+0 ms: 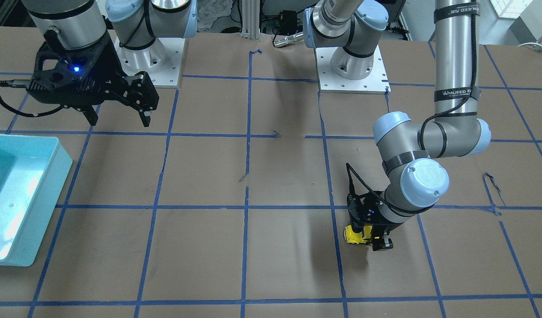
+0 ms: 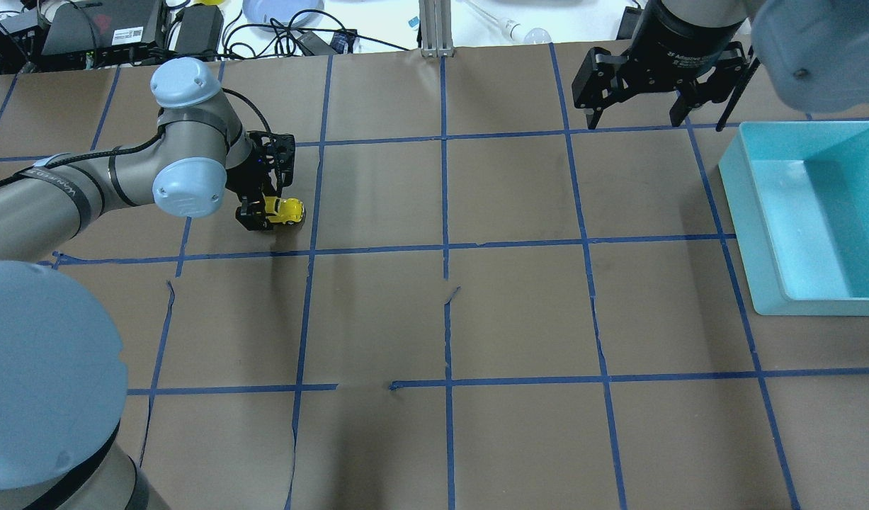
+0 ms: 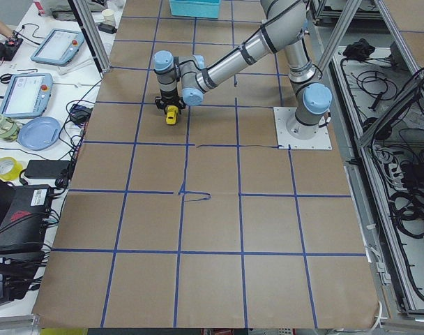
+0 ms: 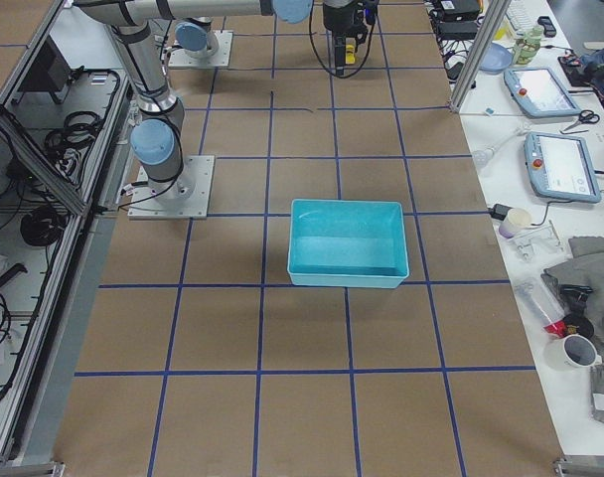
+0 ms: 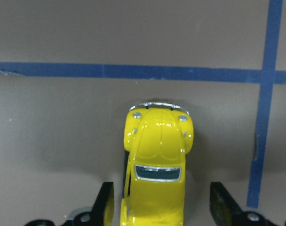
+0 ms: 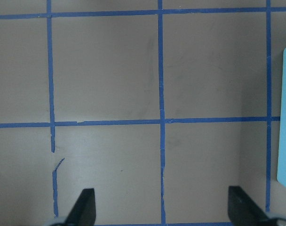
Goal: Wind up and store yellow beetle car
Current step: 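Close the left gripper around the yellow car's body, then drag the held car backward along the table with the left gripper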
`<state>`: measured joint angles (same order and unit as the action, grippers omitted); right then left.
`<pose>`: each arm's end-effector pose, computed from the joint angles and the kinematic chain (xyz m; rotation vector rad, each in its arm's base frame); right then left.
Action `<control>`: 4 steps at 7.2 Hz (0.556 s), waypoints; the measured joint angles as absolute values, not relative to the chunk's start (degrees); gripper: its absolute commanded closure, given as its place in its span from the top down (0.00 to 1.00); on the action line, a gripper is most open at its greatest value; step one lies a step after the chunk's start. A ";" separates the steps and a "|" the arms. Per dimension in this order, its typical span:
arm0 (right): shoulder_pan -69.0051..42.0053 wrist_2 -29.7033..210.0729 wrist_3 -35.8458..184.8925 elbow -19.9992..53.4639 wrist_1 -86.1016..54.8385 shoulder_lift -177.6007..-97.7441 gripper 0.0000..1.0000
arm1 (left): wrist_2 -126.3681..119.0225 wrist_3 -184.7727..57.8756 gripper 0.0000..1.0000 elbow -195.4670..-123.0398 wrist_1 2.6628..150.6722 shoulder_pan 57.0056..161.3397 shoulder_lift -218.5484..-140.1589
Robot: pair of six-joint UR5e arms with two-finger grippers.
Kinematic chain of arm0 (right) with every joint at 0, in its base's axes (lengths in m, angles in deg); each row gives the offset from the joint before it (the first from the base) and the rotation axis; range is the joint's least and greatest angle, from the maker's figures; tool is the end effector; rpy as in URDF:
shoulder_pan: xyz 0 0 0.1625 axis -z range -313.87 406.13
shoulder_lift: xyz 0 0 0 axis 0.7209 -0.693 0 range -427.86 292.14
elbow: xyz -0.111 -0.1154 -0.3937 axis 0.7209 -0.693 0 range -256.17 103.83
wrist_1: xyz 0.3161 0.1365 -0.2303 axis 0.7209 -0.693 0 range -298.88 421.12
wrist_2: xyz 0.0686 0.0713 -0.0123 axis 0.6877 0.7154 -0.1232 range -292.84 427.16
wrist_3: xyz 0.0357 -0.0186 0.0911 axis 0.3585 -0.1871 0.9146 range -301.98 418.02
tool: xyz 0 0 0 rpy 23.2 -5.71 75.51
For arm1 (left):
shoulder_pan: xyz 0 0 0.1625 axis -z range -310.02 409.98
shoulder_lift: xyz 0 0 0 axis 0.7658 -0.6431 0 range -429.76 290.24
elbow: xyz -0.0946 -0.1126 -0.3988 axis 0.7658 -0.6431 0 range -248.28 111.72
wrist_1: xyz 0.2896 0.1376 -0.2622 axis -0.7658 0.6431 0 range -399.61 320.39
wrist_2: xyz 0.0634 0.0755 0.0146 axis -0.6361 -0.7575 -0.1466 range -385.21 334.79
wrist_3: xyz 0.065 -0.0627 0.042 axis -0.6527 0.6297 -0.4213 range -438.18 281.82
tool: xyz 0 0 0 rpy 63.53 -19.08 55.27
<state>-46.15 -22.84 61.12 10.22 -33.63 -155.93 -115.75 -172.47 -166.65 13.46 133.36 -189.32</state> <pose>0.1537 -0.5109 0.5109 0.0225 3.1314 -0.1754 -0.0604 -0.6281 0.1898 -2.1707 -2.2605 -0.0288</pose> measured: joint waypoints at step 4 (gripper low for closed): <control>-46.15 -22.84 61.10 10.22 -33.63 -155.97 1.00 | -115.90 -174.37 0.12 -166.79 12.98 132.82 -189.32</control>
